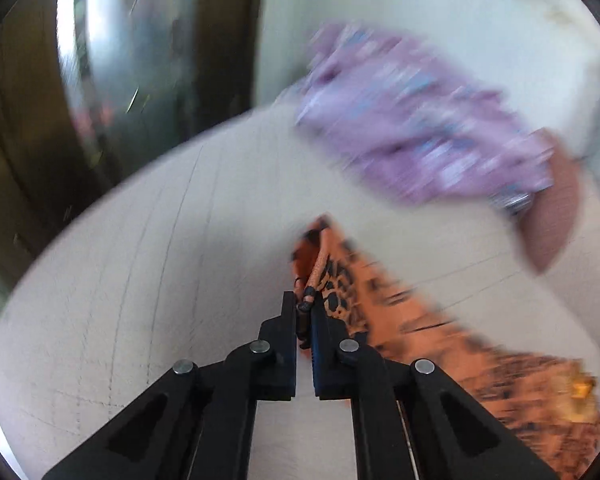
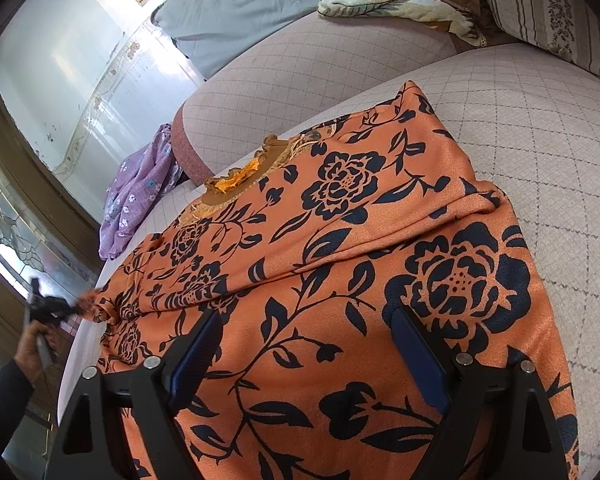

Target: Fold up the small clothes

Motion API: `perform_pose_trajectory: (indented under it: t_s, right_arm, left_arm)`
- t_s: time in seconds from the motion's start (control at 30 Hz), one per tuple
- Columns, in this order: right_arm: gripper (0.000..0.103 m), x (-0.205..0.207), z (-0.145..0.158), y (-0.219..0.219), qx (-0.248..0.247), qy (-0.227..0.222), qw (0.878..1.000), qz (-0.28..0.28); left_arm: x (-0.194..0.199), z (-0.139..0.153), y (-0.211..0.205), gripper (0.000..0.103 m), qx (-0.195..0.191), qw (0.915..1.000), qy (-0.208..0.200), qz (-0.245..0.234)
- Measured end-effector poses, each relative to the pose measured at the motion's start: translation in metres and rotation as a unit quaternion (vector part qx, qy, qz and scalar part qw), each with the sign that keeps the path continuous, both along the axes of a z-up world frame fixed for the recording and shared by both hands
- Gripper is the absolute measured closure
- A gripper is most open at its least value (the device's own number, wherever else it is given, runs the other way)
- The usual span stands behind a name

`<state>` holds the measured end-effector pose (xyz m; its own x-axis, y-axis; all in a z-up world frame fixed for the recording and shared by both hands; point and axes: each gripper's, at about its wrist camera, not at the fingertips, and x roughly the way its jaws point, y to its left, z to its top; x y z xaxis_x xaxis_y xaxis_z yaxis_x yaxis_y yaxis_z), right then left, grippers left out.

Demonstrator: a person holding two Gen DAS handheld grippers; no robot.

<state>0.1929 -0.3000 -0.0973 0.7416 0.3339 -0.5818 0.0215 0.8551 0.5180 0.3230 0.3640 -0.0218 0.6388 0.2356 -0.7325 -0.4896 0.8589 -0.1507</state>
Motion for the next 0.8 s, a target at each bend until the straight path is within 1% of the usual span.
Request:
perform_pose_trajectory:
  t_s: [0.03, 0.07, 0.1, 0.13, 0.17, 0.2, 0.23, 0.27, 0.3, 0.33, 0.37, 0.4, 0.43, 0.47, 0.5, 0.53, 0.57, 0.6, 0.63, 0.67, 0.7, 0.73, 0.77, 0.8]
  right_arm:
    - [0.014, 0.0, 0.0, 0.0, 0.001, -0.001, 1.0, 0.0]
    - [0.014, -0.001, 0.001, -0.001, 0.002, -0.001, 1.0, 0.0]
    - [0.014, -0.001, 0.001, -0.001, 0.002, -0.002, 1.0, 0.0]
    - [0.014, -0.001, 0.0, -0.001, 0.003, -0.003, 1.0, 0.0]
    - [0.014, 0.0, 0.0, 0.0, 0.004, -0.004, 1.0, 0.0]
    - [0.014, 0.0, 0.0, 0.0, 0.005, -0.004, 1.0, 0.0]
    - [0.014, 0.001, 0.0, 0.001, 0.006, -0.005, 1.0, 0.0]
    - [0.014, 0.002, -0.002, 0.002, 0.007, -0.006, 1.0, 0.0]
    - [0.014, 0.002, -0.002, 0.003, 0.009, -0.007, 1.0, 0.0]
    - [0.014, 0.002, -0.002, 0.002, 0.012, -0.008, 1.0, 0.0]
    - [0.014, 0.002, -0.003, 0.003, 0.013, -0.008, 1.0, -0.001]
    - [0.014, 0.002, -0.003, 0.003, 0.014, -0.009, 1.0, -0.001]
    - [0.014, 0.002, -0.003, 0.003, 0.014, -0.01, 1.0, -0.001]
    - [0.014, 0.002, -0.003, 0.003, 0.015, -0.01, 1.0, -0.001]
    - [0.014, 0.003, -0.003, 0.003, 0.016, -0.011, 1.0, -0.001]
    - [0.014, 0.002, -0.003, 0.003, 0.017, -0.011, 1.0, -0.001]
    - [0.014, 0.002, -0.003, 0.002, 0.019, -0.012, 1.0, 0.0]
    - [0.014, 0.001, -0.003, 0.002, 0.021, -0.012, 1.0, 0.0]
    - [0.014, 0.001, -0.003, 0.001, 0.022, -0.013, 1.0, 0.0]
    - [0.014, 0.001, -0.003, 0.001, 0.023, -0.014, 1.0, 0.0]
    - [0.014, 0.0, -0.002, 0.001, 0.024, -0.014, 1.0, 0.0]
    - [0.014, 0.0, -0.002, 0.0, 0.025, -0.014, 1.0, 0.0]
    - [0.014, -0.001, -0.002, 0.0, 0.026, -0.015, 1.0, -0.001]
    - [0.014, -0.001, -0.002, 0.0, 0.026, -0.015, 1.0, -0.001]
  left_arm:
    - [-0.005, 0.024, -0.015, 0.098, 0.009, 0.9994, -0.028, -0.018]
    - [-0.012, 0.052, -0.036, 0.098, 0.019, 0.997, -0.061, -0.043]
    - [-0.02, 0.079, -0.061, 0.098, 0.025, 0.9926, -0.094, -0.073]
    - [-0.026, 0.099, -0.081, 0.098, 0.027, 0.9882, -0.116, -0.096]
    - [-0.036, 0.124, -0.115, 0.098, 0.031, 0.9798, -0.144, -0.135]
    - [-0.043, 0.138, -0.14, 0.098, 0.036, 0.973, -0.162, -0.161]
    - [-0.052, 0.153, -0.169, 0.098, 0.042, 0.9639, -0.181, -0.191]
    - [-0.061, 0.166, -0.201, 0.098, 0.041, 0.9535, -0.198, -0.223]
    - [-0.067, 0.174, -0.226, 0.098, 0.032, 0.9456, -0.205, -0.251]
    - [-0.073, 0.179, -0.261, 0.098, 0.021, 0.935, -0.209, -0.286]
    - [-0.076, 0.18, -0.282, 0.098, 0.018, 0.9284, -0.21, -0.306]
    - [-0.079, 0.176, -0.315, 0.097, 0.011, 0.9184, -0.203, -0.339]
    - [-0.078, 0.168, -0.341, 0.096, 0.003, 0.9116, -0.194, -0.362]
    - [-0.075, 0.16, -0.359, 0.094, 0.0, 0.9079, -0.185, -0.376]
    - [-0.079, 0.145, -0.383, 0.087, -0.004, 0.9003, -0.166, -0.402]
    - [-0.075, 0.127, -0.403, 0.065, -0.009, 0.8918, -0.132, -0.433]
    - [-0.071, 0.104, -0.417, 0.048, -0.017, 0.8879, -0.093, -0.45]
    - [-0.068, 0.079, -0.423, 0.043, -0.024, 0.8895, -0.056, -0.453]
    - [-0.067, 0.056, -0.425, 0.042, -0.026, 0.8915, -0.018, -0.452]
    - [-0.067, 0.041, -0.42, 0.042, -0.025, 0.8962, 0.001, -0.443]
    - [-0.069, 0.025, -0.408, 0.042, -0.024, 0.9061, 0.014, -0.422]
    - [-0.072, 0.013, -0.392, 0.042, -0.023, 0.9177, 0.02, -0.396]
    - [-0.072, 0.0, -0.365, 0.042, -0.029, 0.9333, 0.022, -0.357]
    - [-0.074, -0.008, -0.346, 0.042, -0.037, 0.942, 0.023, -0.333]
